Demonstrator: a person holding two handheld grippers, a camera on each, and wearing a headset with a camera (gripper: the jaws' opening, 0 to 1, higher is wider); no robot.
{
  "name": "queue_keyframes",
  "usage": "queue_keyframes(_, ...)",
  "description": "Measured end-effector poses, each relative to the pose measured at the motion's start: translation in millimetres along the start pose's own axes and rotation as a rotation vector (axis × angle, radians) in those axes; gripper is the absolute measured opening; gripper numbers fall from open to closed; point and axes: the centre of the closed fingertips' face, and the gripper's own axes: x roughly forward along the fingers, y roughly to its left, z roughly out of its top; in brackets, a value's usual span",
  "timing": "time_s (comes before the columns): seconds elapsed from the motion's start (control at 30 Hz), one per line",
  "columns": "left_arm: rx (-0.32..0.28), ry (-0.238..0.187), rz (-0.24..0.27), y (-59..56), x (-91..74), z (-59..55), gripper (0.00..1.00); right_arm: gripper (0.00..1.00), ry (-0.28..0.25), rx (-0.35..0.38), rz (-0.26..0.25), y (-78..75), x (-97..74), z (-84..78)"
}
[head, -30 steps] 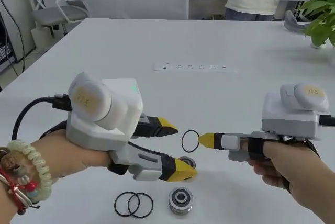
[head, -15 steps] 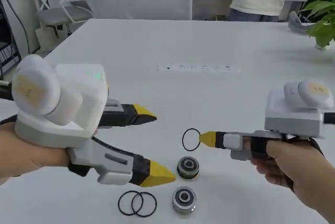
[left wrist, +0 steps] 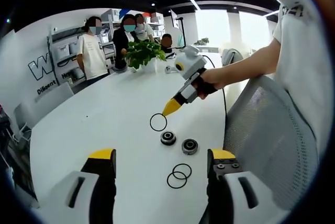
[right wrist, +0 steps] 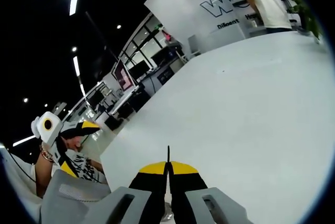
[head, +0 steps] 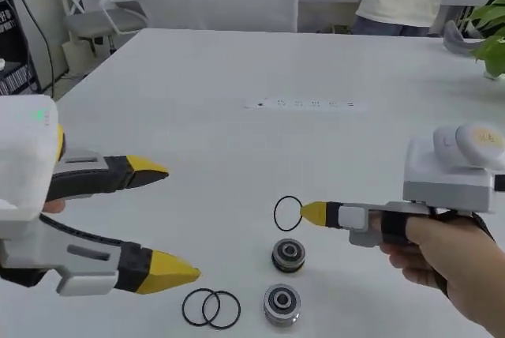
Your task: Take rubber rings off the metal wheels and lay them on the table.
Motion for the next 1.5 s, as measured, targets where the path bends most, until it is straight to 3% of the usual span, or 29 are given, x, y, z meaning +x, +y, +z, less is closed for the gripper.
queue_keyframes(0.33,-0.050,0.005,0.051,0.8,-17.4,-17.6,0.70,0.00,0.015,-0.017,0.012,5.0,2.1,-2.5)
queue_keyframes(0.73,-0.115,0.029,0.089,-3.5,-21.7,-40.9,0.70,0.00,0.018,-0.020,0.039,14.0,3.9,-2.1)
queue_keyframes(1.03,-0.150,0.057,0.069,-15.8,-16.8,-57.5,0.70,0.00,0.005,-0.033,0.085,33.9,5.1,2.6)
queue_keyframes(1.27,-0.175,0.043,0.061,-21.7,-12.6,-58.1,0.70,0.00,0.009,-0.053,0.122,49.9,7.8,2.6)
queue_keyframes(1.5,-0.183,0.059,0.048,-28.7,-8.7,-64.6,0.70,0.00,0.023,-0.067,0.150,60.8,11.5,-0.5)
